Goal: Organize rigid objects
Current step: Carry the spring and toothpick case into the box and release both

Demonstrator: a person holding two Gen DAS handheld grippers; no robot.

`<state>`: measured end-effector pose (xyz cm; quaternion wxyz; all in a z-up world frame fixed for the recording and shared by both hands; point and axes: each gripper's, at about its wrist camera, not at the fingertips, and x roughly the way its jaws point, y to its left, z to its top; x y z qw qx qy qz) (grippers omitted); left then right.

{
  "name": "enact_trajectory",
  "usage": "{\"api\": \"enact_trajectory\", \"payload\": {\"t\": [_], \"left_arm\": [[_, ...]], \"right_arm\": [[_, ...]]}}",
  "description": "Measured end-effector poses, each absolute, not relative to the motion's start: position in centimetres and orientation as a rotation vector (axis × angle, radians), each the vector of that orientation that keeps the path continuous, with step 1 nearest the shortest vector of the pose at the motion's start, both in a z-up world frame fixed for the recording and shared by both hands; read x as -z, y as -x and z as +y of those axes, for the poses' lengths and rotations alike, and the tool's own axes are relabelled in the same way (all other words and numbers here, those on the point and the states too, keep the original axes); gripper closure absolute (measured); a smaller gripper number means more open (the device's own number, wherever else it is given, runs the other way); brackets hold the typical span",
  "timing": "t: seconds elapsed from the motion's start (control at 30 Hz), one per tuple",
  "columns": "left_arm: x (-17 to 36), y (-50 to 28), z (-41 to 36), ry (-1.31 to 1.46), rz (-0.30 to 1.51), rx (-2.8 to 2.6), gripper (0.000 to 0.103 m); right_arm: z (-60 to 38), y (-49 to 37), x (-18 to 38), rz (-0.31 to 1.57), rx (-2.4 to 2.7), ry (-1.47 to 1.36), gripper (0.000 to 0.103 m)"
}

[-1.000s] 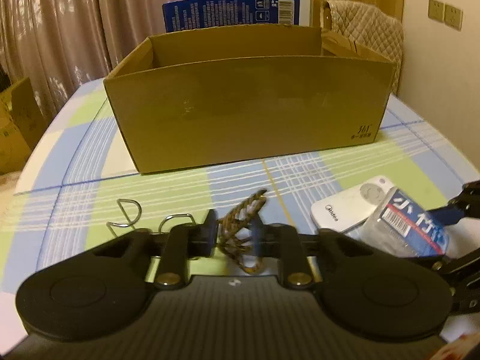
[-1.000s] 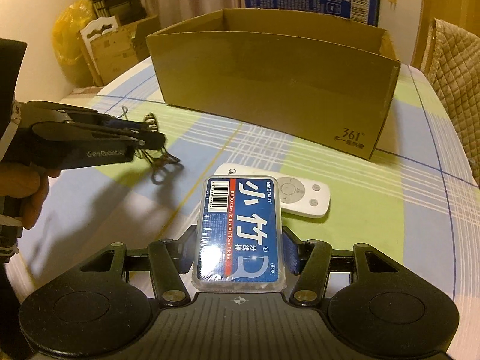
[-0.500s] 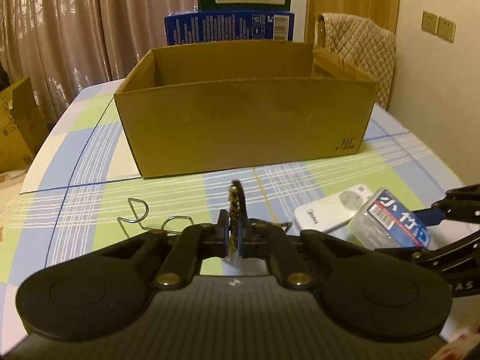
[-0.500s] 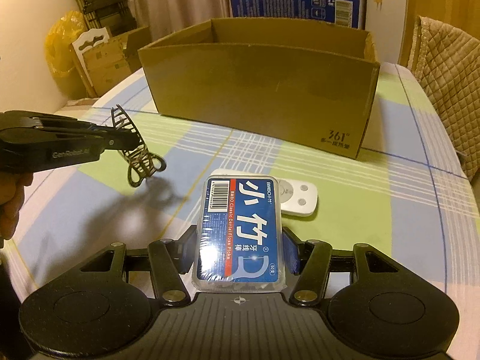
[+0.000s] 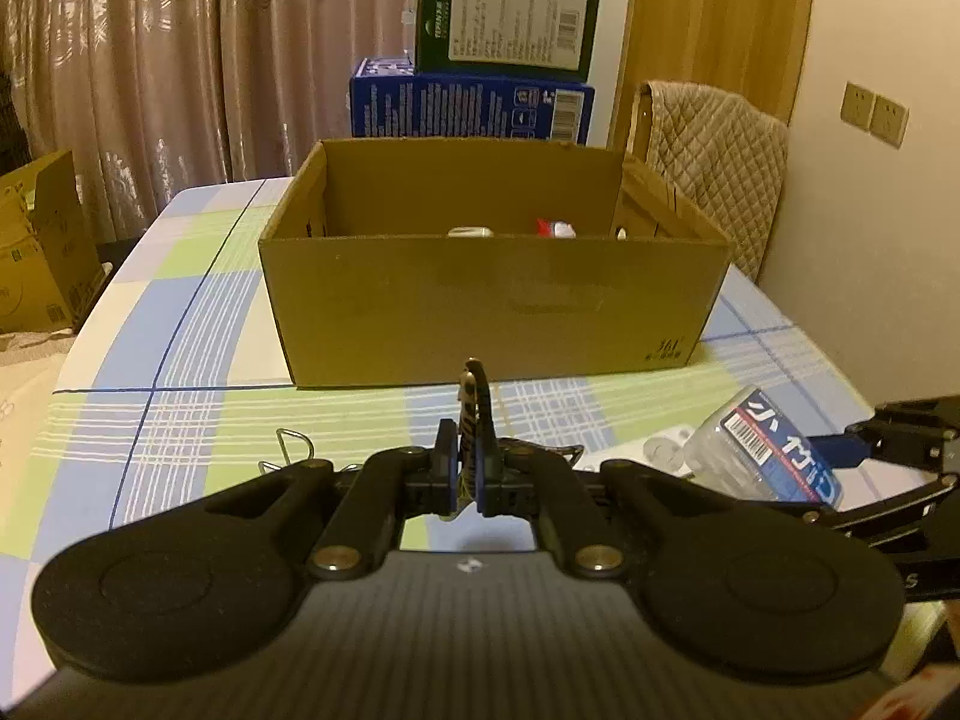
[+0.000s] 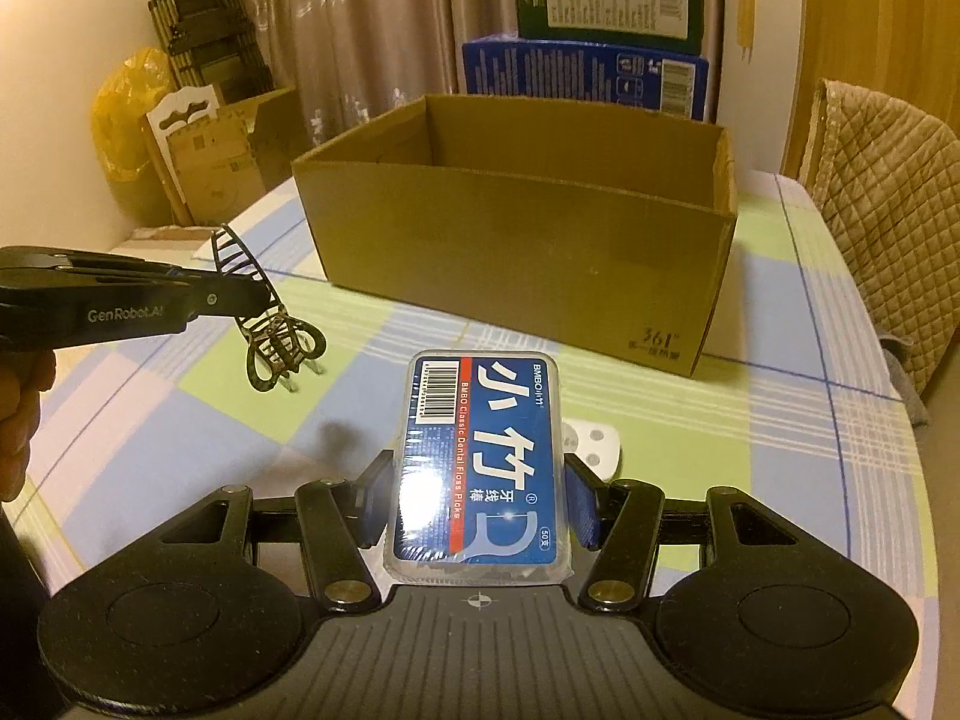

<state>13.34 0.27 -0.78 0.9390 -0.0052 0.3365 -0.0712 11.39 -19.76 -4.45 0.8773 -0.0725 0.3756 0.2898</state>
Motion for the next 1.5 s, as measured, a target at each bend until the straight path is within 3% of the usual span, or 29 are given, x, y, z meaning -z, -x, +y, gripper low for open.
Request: {"api": "enact_trajectory", "payload": {"t": [0.5, 0.87, 1.5], "left_arm": [[-4.8, -16.8, 0.9, 0.019, 0.624, 0.171, 0.100], [-8.5, -23.4, 0.9, 0.066, 0.608, 0.207, 0.100], [-4.8, -32.8, -0.5, 0.080, 0.713, 0.228, 0.100]], "right_arm": [[-18.9, -14.2, -0.6, 0.715, -0.584, 0.126, 0.049], [-18.4, -21.6, -4.7, 0.672, -0.541, 0.086, 0.049], [-18.8, -30.6, -3.0, 0.726, -0.413, -0.004, 0.049]]}}
